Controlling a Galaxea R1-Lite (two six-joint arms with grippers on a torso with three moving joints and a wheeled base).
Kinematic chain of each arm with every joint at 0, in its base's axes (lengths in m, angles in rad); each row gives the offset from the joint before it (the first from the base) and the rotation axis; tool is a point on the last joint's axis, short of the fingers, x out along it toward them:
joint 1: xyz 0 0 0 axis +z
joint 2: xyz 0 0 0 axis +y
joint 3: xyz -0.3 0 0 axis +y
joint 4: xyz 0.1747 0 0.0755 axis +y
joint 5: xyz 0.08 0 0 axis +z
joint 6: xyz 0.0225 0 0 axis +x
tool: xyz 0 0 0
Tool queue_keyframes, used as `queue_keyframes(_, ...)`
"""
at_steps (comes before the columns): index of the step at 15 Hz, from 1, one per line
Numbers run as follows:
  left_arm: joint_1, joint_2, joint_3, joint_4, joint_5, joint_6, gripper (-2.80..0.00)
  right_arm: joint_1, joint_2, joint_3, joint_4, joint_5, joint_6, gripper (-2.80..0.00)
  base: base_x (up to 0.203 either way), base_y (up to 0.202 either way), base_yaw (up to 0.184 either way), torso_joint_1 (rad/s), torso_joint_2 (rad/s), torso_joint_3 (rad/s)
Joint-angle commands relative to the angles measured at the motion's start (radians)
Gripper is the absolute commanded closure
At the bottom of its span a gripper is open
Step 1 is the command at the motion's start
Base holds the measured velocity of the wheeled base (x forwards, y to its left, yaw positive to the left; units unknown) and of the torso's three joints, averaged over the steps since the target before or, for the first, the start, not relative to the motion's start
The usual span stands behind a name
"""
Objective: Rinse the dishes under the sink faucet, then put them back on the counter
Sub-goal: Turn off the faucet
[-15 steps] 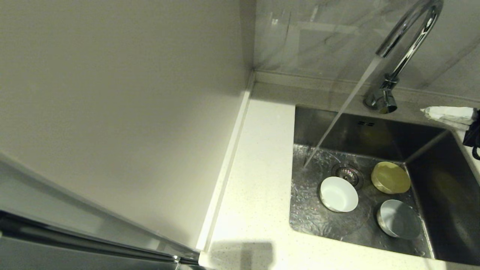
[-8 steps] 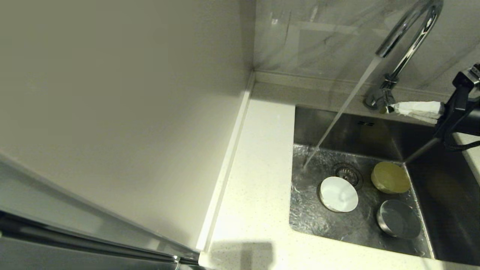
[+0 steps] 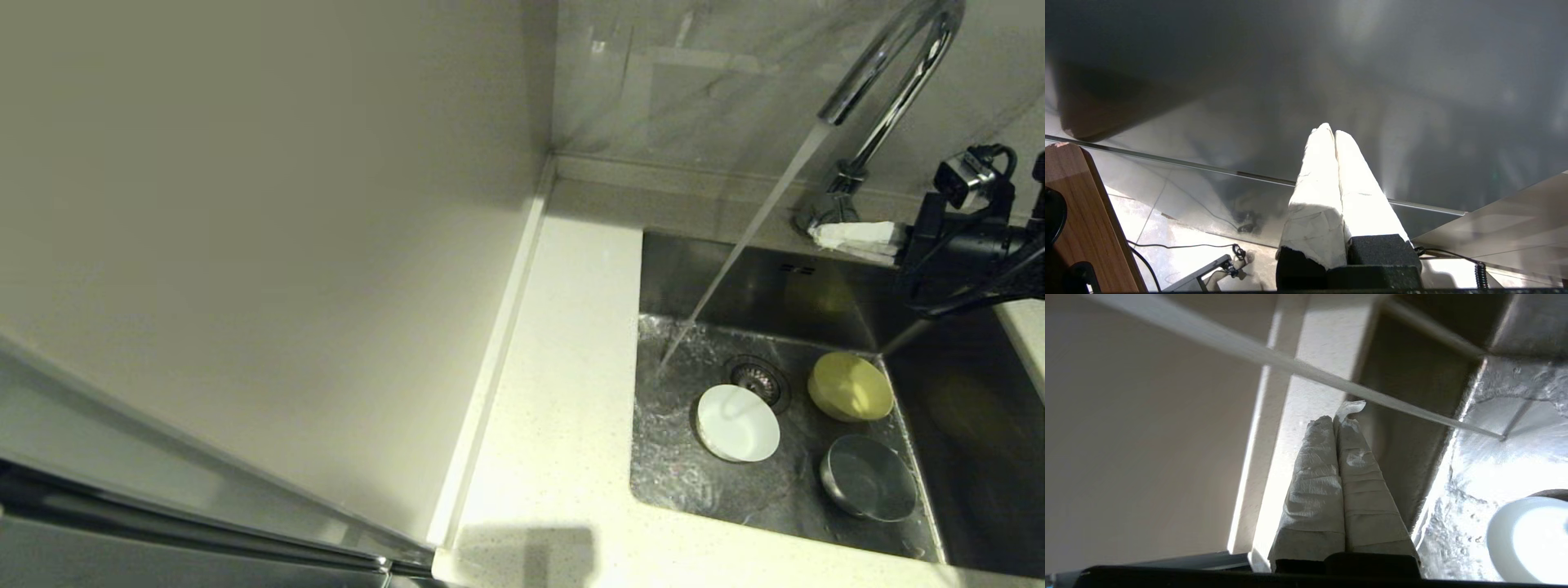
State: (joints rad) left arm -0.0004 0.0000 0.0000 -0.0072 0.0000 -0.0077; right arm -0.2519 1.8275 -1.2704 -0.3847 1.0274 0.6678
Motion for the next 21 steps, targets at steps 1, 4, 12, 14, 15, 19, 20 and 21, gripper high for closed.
queue_keyframes(1,0.0,0.0,0.003,0.0,0.0,0.0,0.0,0.0,0.044,-0.007,-0.003,0.004,-0.052,0.0,0.0,0.0,0.0,0.0,0.0,0.0)
queue_keyframes(4,0.0,0.0,0.003,0.0,0.0,0.0,0.0,0.0,0.069,-0.028,-0.003,0.003,-0.111,0.0,0.0,0.0,0.0,0.0,0.0,0.0)
queue_keyframes(12,0.0,0.0,0.003,0.0,0.0,0.0,0.0,0.021,0.13,-0.027,-0.215,-0.115,-0.168,0.0,0.0,0.0,0.0,0.0,0.0,0.0)
queue_keyframes(14,0.0,0.0,0.003,0.0,0.0,0.0,0.0,0.02,0.131,-0.021,-0.218,-0.125,-0.171,0.0,0.0,0.0,0.0,0.0,0.0,0.0)
queue_keyframes(15,0.0,0.0,0.003,0.0,0.0,0.0,0.0,0.02,0.133,-0.021,-0.222,-0.135,-0.171,0.0,0.0,0.0,0.0,0.0,0.0,0.0)
queue_keyframes(19,0.0,0.0,0.003,0.0,0.0,0.0,0.0,0.02,0.175,0.002,-0.384,-0.215,-0.169,0.0,0.0,0.0,0.0,0.0,0.0,0.0)
queue_keyframes(20,0.0,0.0,0.003,0.0,0.0,0.0,0.0,0.02,0.188,0.011,-0.445,-0.247,-0.164,0.0,0.0,0.0,0.0,0.0,0.0,0.0)
queue_keyframes(21,0.0,0.0,0.003,0.0,0.0,0.0,0.0,0.02,0.201,0.017,-0.504,-0.285,-0.158,0.0,0.0,0.0,0.0,0.0,0.0,0.0)
